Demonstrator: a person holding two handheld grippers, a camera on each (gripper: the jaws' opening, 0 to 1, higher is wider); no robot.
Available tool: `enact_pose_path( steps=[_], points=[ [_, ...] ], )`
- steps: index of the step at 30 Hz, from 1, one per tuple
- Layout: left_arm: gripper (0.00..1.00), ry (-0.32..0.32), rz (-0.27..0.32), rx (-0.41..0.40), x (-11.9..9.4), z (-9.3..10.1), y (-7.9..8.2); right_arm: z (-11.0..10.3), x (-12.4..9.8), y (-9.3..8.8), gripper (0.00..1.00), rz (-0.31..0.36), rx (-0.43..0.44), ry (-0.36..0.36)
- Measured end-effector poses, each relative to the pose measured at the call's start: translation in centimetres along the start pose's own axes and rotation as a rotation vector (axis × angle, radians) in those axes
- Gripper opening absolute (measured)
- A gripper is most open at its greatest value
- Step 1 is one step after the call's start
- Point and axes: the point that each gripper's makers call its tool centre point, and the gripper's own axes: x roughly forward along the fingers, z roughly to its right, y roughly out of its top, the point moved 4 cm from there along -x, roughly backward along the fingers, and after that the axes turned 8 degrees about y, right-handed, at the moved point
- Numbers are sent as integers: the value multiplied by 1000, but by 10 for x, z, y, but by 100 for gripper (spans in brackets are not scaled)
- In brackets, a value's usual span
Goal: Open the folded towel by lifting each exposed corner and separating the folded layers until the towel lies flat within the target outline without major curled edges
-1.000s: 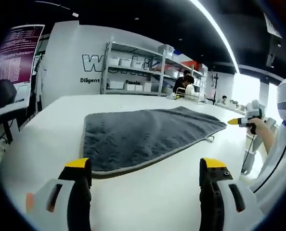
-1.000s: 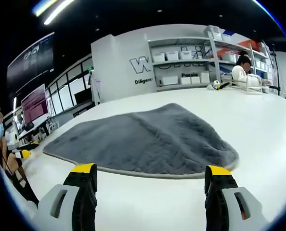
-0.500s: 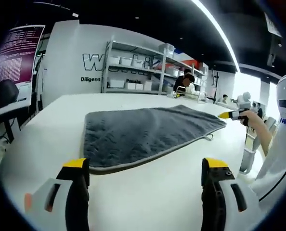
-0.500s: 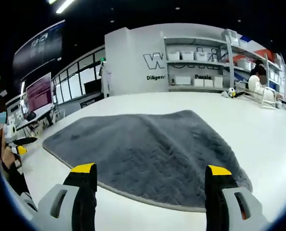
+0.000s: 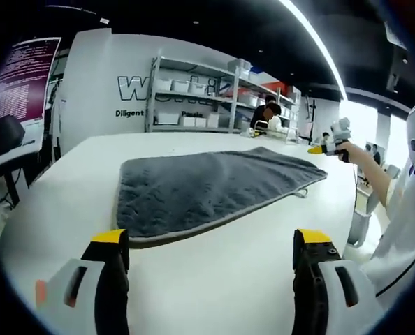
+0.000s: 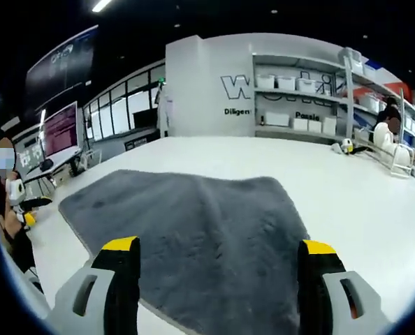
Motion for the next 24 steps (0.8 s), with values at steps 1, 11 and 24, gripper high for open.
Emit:
enact_pose_path(
  steps=[1, 11, 24],
  points=[
    [96, -1, -1, 5, 2, 2, 1, 11, 2, 2, 95, 2, 14, 13],
    [95, -11, 21, 19, 5, 9, 14, 90, 26, -3, 91, -62, 73, -8],
    [94, 27, -3, 39, -5, 7, 14, 116, 81, -7, 84, -57, 189, 80]
  ],
)
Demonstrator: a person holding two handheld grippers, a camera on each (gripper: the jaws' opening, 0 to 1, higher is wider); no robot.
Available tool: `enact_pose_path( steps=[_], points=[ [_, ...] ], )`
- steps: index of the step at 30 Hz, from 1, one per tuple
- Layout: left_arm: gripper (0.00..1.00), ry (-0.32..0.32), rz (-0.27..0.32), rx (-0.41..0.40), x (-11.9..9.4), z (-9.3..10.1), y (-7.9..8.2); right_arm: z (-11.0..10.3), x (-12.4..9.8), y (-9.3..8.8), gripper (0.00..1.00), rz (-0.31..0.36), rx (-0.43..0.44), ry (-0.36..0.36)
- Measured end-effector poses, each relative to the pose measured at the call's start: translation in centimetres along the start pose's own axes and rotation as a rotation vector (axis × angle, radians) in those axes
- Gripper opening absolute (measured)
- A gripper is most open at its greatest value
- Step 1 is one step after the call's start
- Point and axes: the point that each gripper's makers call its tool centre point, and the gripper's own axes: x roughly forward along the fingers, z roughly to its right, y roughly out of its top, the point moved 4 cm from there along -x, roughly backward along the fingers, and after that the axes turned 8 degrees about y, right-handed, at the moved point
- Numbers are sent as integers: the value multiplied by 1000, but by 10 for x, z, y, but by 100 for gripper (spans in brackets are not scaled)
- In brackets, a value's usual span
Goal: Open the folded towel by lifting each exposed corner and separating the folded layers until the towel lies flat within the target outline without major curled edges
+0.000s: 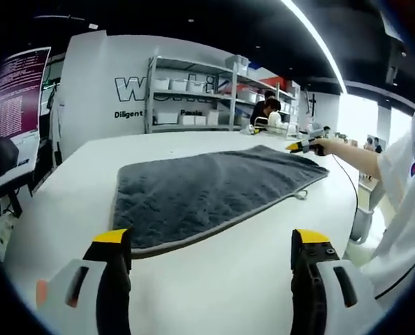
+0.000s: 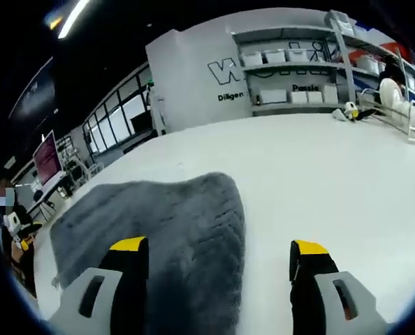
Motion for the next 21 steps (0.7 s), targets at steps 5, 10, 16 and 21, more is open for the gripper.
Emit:
enact_pose_path(
  steps=[5, 10, 16, 21],
  points=[
    [93, 6, -5, 1, -1, 1, 1, 3, 12, -3, 77, 13, 65, 11],
    [93, 13, -4, -3, -2, 0, 2, 10, 15, -4, 70, 37, 85, 1],
    [93, 14, -6, 0, -2, 1, 3, 25, 12, -2, 60, 28, 78, -4],
    [93, 15, -7, -1, -1, 3, 2, 30, 16, -1, 52, 44, 110, -8]
  ],
)
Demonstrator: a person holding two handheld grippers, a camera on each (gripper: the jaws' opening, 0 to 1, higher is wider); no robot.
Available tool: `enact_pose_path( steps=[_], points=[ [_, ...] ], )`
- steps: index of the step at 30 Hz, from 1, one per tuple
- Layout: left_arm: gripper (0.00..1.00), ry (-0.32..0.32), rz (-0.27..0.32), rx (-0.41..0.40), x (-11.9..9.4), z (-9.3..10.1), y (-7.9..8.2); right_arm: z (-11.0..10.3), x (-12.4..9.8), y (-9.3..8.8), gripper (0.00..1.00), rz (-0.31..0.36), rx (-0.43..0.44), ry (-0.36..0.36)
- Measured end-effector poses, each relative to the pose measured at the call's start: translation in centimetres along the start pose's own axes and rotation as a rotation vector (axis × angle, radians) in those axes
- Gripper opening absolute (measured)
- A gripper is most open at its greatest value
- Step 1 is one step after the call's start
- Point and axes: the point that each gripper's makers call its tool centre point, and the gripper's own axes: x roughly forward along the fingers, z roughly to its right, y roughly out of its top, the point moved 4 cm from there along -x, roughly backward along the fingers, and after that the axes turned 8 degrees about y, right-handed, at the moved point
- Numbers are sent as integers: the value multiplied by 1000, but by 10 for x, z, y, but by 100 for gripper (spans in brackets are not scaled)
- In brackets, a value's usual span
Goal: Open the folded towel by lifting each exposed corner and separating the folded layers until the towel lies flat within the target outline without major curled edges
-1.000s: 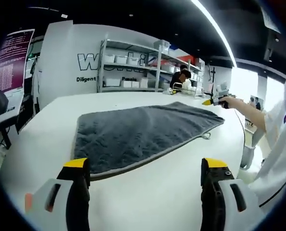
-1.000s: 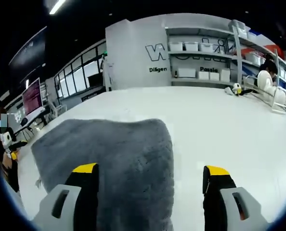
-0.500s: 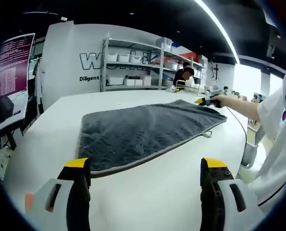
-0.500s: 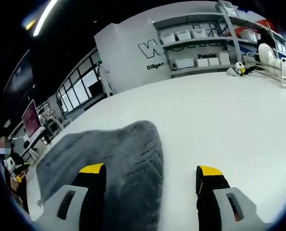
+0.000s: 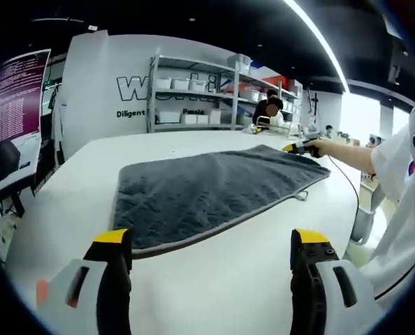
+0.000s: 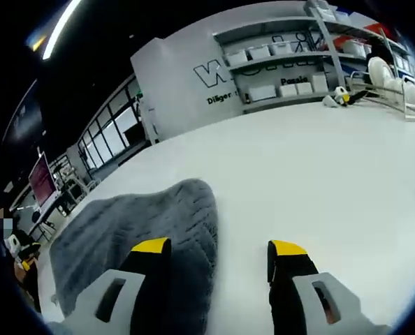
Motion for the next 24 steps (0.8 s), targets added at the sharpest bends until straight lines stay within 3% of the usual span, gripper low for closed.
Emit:
enact_pose_path(
  steps=[6, 10, 11, 16, 24],
  points=[
    [93, -1, 6, 1, 0, 2, 1, 7, 1, 4, 34, 22, 69, 6],
    [93, -2, 8, -4, 0, 2, 0, 5, 4, -1, 20, -1, 54, -15],
    [93, -2, 6, -4, 0, 2, 0, -6, 8, -5, 14, -15, 40, -12],
    [93, -3, 8, -7, 0, 2, -1, -9, 11, -6, 3, -51, -25, -4],
    [93, 0, 11, -12, 0, -1, -2, -10, 11, 8, 0, -57, -132, -14]
  ],
)
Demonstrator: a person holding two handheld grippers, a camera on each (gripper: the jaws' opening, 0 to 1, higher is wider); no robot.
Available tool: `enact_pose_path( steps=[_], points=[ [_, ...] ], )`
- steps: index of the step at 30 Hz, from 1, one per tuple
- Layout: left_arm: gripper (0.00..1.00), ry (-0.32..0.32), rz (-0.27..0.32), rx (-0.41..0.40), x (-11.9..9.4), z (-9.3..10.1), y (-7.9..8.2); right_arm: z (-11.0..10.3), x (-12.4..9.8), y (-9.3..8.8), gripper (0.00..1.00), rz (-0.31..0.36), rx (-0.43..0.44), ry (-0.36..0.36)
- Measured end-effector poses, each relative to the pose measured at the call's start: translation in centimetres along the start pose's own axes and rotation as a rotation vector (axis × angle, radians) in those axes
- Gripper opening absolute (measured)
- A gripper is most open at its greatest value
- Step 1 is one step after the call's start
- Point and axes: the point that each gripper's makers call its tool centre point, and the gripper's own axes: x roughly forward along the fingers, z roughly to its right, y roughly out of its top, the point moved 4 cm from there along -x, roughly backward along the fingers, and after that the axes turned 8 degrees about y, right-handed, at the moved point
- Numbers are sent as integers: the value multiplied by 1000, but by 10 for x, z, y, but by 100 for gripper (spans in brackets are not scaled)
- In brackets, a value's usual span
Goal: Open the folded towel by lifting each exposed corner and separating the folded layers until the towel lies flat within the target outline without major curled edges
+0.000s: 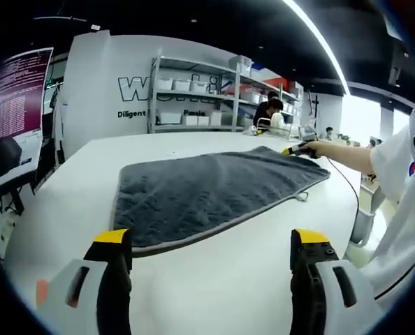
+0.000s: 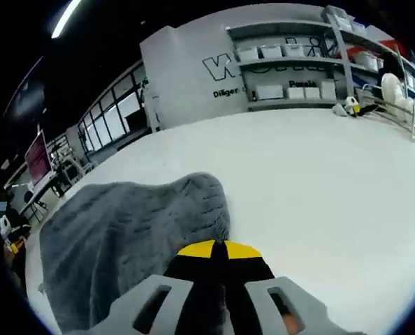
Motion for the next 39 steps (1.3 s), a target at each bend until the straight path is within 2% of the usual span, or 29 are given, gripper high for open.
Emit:
enact_pose_path(
  steps=[4, 6, 10, 13, 17, 23, 26, 33, 39],
  points=[
    [93, -2, -1, -6, 2, -1, -1, -8, -4, 9, 0, 22, -28, 10],
    [93, -5, -5, -5, 4, -1, -2, -22, -10, 15, 0, 39, -58, 23],
    [93, -12, -2, -5, 7, 0, -1, -25, -9, 29, 0, 52, -95, 42],
    [93, -16, 1, -6, 8, 0, 0, -49, -13, 29, 0, 65, -118, 67],
    [93, -19, 0, -2, 9, 1, 0, -60, -13, 30, 0, 43, -170, 93],
    [93, -11, -4, 10, 10, 0, 1, -83, -12, 32, 0, 36, -195, 139],
    [93, -18, 3, 9, 11, 2, 3, -96, -13, 36, 0, 13, -266, 149],
    [93, -26, 2, 10, 12, 5, 2, -136, -10, 39, 0, -6, -348, 221],
    [93, -30, -4, 14, 11, 7, 1, -175, -4, 27, 0, -74, -419, 266]
  ],
)
